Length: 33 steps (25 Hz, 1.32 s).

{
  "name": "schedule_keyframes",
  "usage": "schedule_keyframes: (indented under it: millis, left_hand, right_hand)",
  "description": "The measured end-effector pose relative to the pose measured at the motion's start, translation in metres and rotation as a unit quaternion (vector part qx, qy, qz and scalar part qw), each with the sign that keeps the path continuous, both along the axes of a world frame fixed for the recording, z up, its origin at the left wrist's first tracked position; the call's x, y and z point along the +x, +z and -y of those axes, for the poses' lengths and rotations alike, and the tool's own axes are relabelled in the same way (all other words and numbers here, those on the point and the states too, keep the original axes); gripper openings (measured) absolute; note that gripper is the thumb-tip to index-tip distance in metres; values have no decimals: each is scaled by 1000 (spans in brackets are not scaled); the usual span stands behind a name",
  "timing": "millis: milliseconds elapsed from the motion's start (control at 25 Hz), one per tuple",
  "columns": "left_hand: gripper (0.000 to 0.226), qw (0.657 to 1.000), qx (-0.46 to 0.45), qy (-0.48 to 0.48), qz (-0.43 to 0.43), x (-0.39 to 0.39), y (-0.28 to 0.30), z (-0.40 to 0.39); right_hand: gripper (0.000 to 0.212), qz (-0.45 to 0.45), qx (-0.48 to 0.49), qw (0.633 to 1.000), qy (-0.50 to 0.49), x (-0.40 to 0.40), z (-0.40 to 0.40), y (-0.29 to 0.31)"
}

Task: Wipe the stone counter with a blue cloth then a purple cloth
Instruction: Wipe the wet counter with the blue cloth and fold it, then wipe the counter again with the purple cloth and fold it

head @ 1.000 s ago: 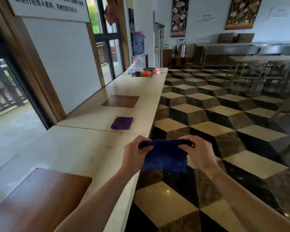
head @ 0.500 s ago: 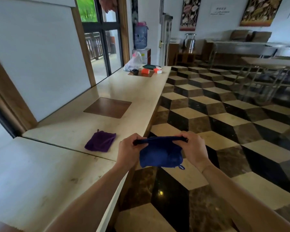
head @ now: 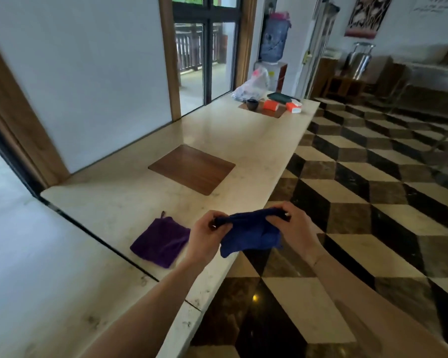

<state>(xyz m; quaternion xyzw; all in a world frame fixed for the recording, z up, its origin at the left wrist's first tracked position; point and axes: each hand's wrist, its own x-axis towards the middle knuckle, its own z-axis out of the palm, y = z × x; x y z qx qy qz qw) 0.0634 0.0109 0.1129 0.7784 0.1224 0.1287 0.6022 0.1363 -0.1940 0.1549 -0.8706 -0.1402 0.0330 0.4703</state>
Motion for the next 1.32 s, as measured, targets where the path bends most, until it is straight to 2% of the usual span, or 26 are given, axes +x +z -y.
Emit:
schedule_keyframes:
  millis: [120,360,520,680,840,1000,1200,1320]
  left_hand:
    - [11,998,-26,54,-16,20,-13,-21]
    - [12,970,-66,227,-47,19,-42,-51]
    - [13,926,-87,360,-68,5,-51,-40]
    - [7,888,-131,432,-90,-16,-59,-17]
    - [5,852,-167,483,-115,-32,-75,0]
    - [8,835,-207,488,-145,-41,-90,8]
    - [7,820,-251,480,-186,-35,-117,1]
    - [7,827,-226,463,-224,-24,-139,-5]
  right_hand:
    - [17,-27,15,997,71,48,-35,-11]
    - [11,-94,38,967,233,108,-114,-61]
    - [8,-156,24,924,348,125,-145,-80]
    - [8,-204,8,880,430,118,-160,-95]
    - [11,-238,-37,848,472,106,-165,-108]
    - [10,-274,-87,838,464,101,-166,-127]
    - [11,-282,-146,850,420,100,-167,-152]
    - [11,-217,-194,856,427,110,-172,-170]
